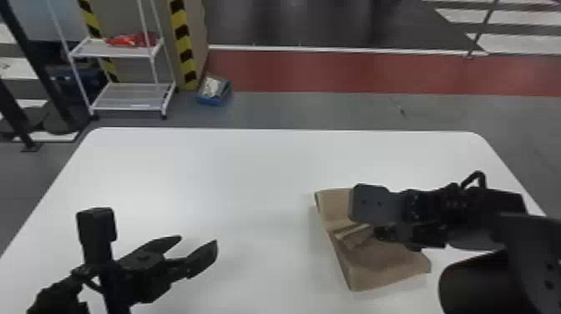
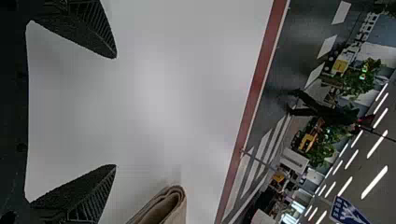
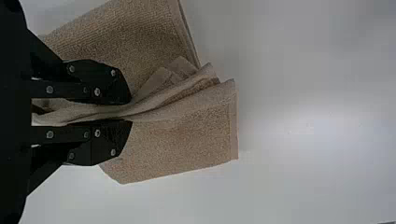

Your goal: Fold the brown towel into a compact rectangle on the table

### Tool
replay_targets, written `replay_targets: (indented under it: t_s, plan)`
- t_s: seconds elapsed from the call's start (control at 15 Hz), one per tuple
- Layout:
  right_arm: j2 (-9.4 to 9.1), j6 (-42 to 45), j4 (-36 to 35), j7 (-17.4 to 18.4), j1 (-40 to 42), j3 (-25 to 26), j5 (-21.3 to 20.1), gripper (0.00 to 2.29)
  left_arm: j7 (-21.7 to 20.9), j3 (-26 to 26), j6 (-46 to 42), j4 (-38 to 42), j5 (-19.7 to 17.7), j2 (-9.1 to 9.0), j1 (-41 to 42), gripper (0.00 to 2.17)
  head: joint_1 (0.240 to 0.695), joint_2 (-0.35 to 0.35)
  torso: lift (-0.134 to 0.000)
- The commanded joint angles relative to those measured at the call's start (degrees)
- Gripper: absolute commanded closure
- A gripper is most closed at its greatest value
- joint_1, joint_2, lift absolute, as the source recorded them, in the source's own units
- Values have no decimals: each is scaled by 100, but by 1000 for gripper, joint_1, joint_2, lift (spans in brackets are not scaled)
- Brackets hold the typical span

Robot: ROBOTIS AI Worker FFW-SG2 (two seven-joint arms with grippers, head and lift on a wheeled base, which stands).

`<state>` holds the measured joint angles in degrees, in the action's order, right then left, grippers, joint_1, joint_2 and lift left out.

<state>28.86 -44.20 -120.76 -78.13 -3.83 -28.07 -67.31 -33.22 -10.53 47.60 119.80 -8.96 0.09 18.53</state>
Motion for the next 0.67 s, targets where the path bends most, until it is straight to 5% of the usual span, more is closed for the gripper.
replay_targets:
  t_s: [0.0, 0.27, 0.47, 0.6]
  plan:
    - [6, 293, 9, -19, 251, 3, -257, 967, 0, 16, 0, -9, 0, -24, -7, 36, 695, -32, -124]
    - [6, 399, 18, -19, 435, 12, -424, 961, 9, 24, 0, -36, 0, -24, -25, 36, 695, -40, -124]
    - [-12, 346, 18, -19, 488, 56, -353, -1, 9, 16, 0, -89, 0, -24, -60, 36, 695, -42, -124]
    - [-3, 346, -44, -19, 541, 188, -239, 2, 9, -2, 0, -115, 0, -24, -78, 36, 695, -43, -124]
